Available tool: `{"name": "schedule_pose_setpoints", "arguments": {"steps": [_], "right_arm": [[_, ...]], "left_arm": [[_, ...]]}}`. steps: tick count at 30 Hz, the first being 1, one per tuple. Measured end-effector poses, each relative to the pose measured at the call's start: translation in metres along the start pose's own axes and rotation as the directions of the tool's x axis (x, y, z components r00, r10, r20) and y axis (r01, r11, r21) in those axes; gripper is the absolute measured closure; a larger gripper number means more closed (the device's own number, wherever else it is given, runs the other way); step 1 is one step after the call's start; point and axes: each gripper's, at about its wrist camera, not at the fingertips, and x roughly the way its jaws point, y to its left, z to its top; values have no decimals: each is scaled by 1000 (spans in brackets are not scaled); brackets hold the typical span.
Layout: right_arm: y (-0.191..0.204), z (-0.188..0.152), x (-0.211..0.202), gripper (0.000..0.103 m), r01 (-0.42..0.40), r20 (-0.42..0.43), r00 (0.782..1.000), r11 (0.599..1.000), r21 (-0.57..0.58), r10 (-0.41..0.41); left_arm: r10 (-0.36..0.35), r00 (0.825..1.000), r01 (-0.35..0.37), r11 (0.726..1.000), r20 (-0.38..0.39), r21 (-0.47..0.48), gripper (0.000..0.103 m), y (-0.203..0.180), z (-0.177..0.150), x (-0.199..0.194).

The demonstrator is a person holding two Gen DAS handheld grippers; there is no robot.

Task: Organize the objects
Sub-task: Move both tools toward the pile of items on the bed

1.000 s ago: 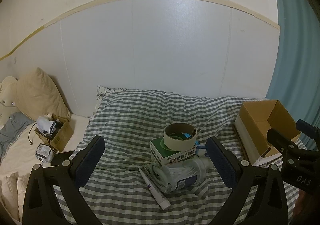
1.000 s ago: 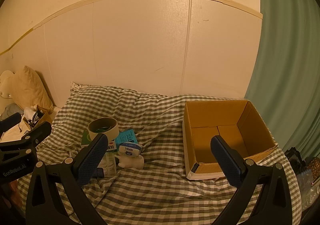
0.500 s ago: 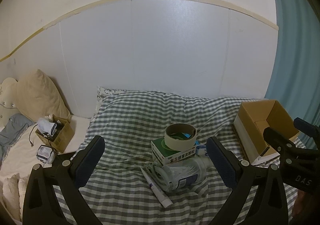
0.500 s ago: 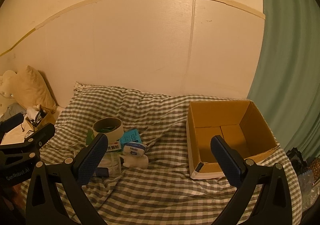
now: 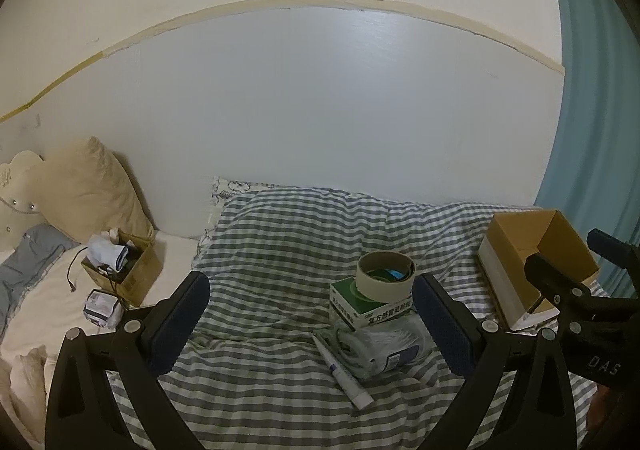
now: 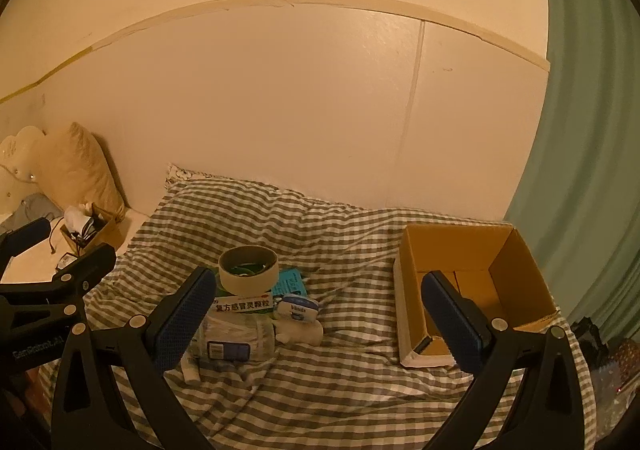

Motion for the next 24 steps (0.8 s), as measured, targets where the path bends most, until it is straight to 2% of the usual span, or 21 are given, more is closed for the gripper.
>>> {"name": "schedule_pose_setpoints", "arguments": {"steps": [15,19,24], "right_arm": [[21,4,3,0,-12,-25,1000,1000,-19,12],[28,-2,18,0,-28,-56,998,999,-24,27],[42,-18,56,0,-53,-141,989,998,-44,47]], "left_arm": [[-25,999,23,999,-45,-29,0,24,-4,8],[-9,997,6,999,-83,-45,0,37,-11,22],[37,986,-45,998,-165,-47,0,55,-29,53]]}}
